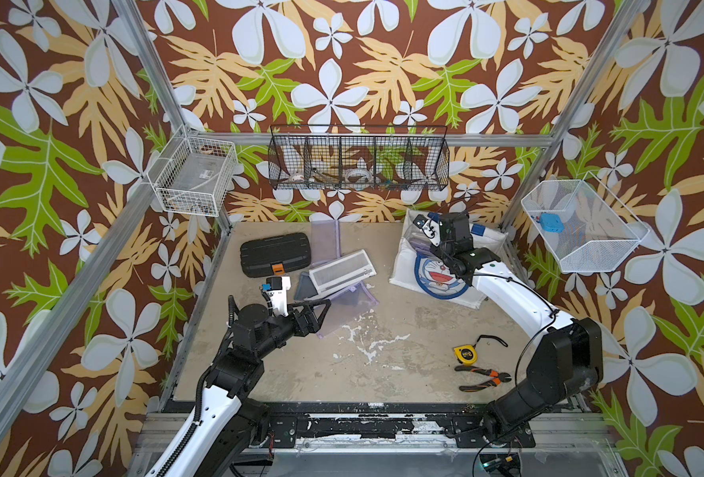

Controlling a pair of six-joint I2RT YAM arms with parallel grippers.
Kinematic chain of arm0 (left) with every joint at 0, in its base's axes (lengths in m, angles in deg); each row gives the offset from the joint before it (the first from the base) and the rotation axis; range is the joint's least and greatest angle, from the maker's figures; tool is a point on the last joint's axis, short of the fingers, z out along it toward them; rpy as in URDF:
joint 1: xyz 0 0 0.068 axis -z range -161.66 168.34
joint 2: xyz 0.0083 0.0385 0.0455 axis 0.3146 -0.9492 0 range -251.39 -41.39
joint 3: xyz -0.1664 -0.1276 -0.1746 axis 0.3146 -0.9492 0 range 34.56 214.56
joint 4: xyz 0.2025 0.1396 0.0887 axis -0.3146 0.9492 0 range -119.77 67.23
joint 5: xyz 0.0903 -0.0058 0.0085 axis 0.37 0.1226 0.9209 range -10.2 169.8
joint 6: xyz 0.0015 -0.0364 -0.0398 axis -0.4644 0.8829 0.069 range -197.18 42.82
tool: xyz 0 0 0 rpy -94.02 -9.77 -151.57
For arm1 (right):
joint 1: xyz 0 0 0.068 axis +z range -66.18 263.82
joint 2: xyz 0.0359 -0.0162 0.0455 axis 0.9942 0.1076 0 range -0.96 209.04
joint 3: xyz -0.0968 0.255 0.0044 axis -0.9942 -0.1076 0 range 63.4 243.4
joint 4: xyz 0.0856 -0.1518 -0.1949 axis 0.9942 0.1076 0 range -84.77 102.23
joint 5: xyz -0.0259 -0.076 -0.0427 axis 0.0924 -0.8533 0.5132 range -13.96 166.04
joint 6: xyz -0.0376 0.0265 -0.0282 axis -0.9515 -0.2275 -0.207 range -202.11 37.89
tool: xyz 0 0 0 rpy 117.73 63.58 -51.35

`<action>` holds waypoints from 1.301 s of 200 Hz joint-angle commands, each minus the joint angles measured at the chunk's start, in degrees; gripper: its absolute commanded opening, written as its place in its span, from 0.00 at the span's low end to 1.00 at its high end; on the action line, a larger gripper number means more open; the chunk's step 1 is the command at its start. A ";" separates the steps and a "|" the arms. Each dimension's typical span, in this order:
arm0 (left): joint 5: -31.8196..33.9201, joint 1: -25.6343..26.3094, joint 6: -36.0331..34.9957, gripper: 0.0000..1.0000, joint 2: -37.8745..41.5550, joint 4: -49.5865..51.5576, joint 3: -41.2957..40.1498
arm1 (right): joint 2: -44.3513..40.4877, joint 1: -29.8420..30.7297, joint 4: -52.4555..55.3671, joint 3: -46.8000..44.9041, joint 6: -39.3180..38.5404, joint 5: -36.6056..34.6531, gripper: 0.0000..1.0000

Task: Put the pencil pouch into the canvas bag
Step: Place the pencil case in the canvas bag, then pick up the pencil case from the center of the board.

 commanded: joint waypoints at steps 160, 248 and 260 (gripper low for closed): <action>-0.83 -9.57 7.62 0.76 -16.12 -8.33 -14.43 | -22.19 32.24 -7.89 -22.08 35.04 11.51 0.83; 1.42 -7.86 10.12 0.65 -32.92 -18.51 -14.55 | -24.29 33.67 -18.83 -36.79 42.30 15.16 0.85; 2.35 -6.97 10.53 0.64 -34.97 -19.66 -14.03 | -25.48 33.71 -19.69 -37.83 42.10 15.14 0.85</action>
